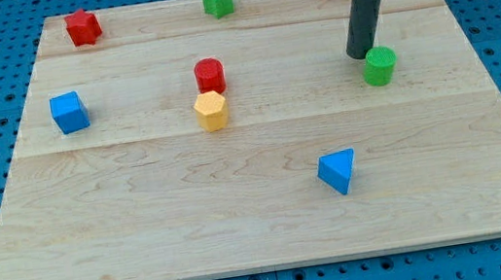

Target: Slightly move the green circle towards the right

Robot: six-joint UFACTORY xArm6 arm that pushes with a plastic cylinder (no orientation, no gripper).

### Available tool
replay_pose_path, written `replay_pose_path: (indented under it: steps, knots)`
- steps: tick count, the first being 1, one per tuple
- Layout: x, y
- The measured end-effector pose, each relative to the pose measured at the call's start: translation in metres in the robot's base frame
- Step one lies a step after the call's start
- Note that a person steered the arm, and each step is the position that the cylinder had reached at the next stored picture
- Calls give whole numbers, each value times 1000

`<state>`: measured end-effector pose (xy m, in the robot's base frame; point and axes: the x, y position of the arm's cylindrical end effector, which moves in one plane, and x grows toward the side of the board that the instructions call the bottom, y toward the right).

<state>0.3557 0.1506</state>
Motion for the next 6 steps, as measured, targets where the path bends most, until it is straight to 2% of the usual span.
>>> replay_pose_path:
  steps: [1,2,3,4,6]
  knots:
    - [2,-62]
    - [38,-15]
    - [42,-6]
    - [52,-48]
    - [50,-49]
